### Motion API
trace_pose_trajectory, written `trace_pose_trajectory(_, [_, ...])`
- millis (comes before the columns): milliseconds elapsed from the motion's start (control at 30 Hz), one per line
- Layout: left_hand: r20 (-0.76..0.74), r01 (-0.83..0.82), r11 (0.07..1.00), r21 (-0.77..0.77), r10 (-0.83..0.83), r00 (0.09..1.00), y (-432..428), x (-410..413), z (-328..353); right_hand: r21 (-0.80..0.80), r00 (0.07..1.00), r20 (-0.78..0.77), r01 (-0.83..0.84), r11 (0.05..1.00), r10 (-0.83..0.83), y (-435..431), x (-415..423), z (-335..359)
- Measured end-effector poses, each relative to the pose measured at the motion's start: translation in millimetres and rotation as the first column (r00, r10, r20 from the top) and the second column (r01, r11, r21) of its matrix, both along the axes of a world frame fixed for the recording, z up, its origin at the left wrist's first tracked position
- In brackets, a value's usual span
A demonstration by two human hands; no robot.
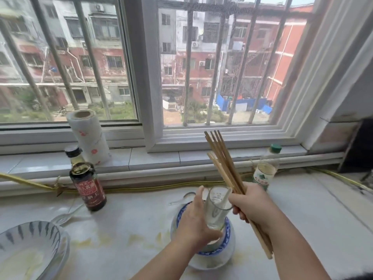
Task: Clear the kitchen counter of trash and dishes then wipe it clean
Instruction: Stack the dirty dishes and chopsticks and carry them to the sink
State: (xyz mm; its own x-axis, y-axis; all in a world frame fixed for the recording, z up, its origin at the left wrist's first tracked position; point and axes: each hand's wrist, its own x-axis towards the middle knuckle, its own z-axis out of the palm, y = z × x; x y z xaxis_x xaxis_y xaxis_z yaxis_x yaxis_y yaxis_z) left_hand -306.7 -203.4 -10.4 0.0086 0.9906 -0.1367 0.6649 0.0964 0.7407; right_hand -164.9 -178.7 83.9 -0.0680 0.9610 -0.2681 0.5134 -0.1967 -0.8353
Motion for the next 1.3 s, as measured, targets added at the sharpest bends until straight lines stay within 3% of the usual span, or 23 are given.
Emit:
trace_pose_trajectory(267, [0.025,-0.019,0.997,-0.075,0.021,0.999,0.0,-4.1,-5.8,-0.103,0.999,0.033,-0.004,0.995,0.007,11.0,-14.0,-39.3])
trace_pose_trajectory(400, [0.309,0.098,0.988,-0.118,-0.057,0.949,-4.6,-21.5,-3.0,-0.153,1.0,0.027,-0.01,0.988,0.014,10.2,-13.1,-50.3])
trace_pose_trajectory(500, [0.437,-0.115,0.993,-0.023,0.113,0.892,5.1,-40.6,-4.7,-0.181,1.0,0.012,0.001,0.984,0.001,9.9,-11.9,-55.8])
trace_pose_trajectory(567, [0.341,-0.336,0.942,0.016,0.31,0.887,23.5,-53.4,-15.2,-0.192,1.0,-0.002,0.014,0.981,-0.015,11.1,-10.5,-58.0])
trace_pose_trajectory(633, [0.176,-0.433,0.901,0.008,0.425,0.888,39.4,-62.7,-24.0,-0.189,0.999,-0.022,0.024,0.982,-0.029,9.1,-6.9,-56.8])
trace_pose_trajectory(733, [-0.078,-0.411,0.904,-0.118,0.404,0.911,62.5,-73.2,-44.2,-0.177,0.994,-0.067,0.072,0.982,-0.085,7.2,1.1,-53.5])
trace_pose_trajectory(800, [-0.129,-0.391,0.895,-0.214,0.371,0.92,72.8,-74.6,-56.8,-0.178,0.986,-0.106,0.109,0.978,-0.129,5.3,7.1,-50.3])
trace_pose_trajectory(1033, [0.069,-0.473,0.841,-0.263,0.505,0.86,86.3,-76.3,-66.4,-0.158,0.961,-0.172,0.191,0.969,-0.217,-2.4,18.0,-54.5])
trace_pose_trajectory(1200, [0.361,-0.509,0.845,-0.161,0.531,0.767,69.8,-88.8,-23.1,-0.169,0.931,-0.247,0.232,0.958,-0.269,-3.7,16.8,-65.4])
trace_pose_trajectory(1233, [0.4,-0.486,0.863,-0.136,0.497,0.77,61.2,-89.9,-12.0,-0.175,0.922,-0.266,0.242,0.954,-0.282,-3.2,15.7,-68.1])
trace_pose_trajectory(1300, [0.323,-0.416,0.909,-0.038,0.405,0.856,40.5,-89.9,5.9,-0.188,0.905,-0.301,0.254,0.949,-0.302,-1.3,12.2,-73.9])
